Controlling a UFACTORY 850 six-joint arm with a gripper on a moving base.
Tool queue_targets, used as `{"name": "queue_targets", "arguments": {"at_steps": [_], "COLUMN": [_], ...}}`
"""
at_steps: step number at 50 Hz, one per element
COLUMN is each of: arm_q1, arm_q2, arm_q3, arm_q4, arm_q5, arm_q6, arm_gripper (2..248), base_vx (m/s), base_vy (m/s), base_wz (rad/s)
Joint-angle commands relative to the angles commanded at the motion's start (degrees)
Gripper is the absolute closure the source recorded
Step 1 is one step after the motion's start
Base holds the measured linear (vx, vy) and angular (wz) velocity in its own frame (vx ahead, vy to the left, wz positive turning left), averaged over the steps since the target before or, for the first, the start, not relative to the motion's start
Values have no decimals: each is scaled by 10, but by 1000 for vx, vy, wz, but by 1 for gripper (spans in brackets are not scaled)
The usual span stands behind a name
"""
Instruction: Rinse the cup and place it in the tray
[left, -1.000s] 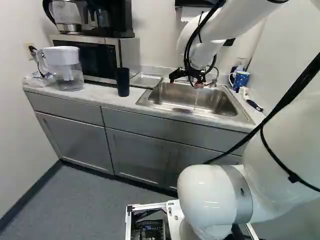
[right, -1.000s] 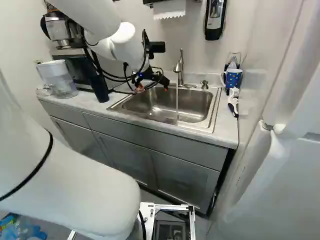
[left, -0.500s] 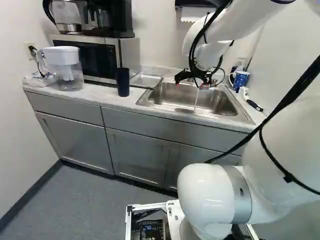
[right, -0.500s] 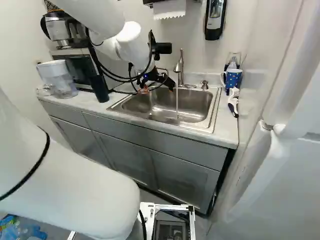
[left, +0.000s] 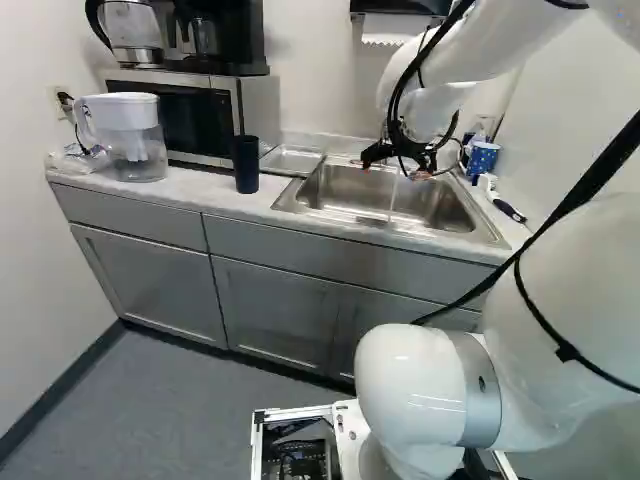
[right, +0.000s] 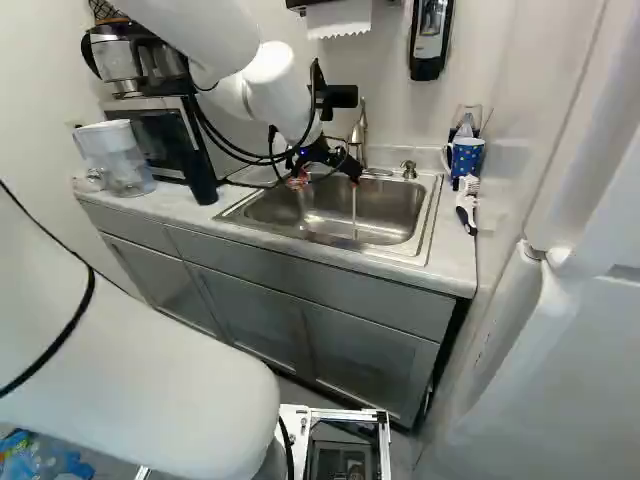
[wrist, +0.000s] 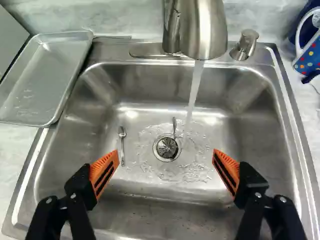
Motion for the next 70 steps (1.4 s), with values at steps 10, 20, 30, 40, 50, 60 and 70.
{"name": "queue_targets", "arguments": {"at_steps": [10,20,30,40,50,60,70], "arm_q1": [-1,-1,8,29,51,73,95], "arm_q2": [-1,-1,1,-1,-4,-6,-6], "arm_q3": [-1,-1,1,-1,-4,-6,-5], "arm_q4": [0,0,0,0,0,0,0], "arm_q5": [0,0,0,0,0,0,0], "arm_q6": [0,0,0,0,0,0,0], "arm_gripper": [3,3,3,3,3,3,3], "base_vx": [0,0,0,0,0,0,0], "base_vy": [0,0,0,0,0,0,0], "base_wz": [0,0,0,0,0,0,0]}}
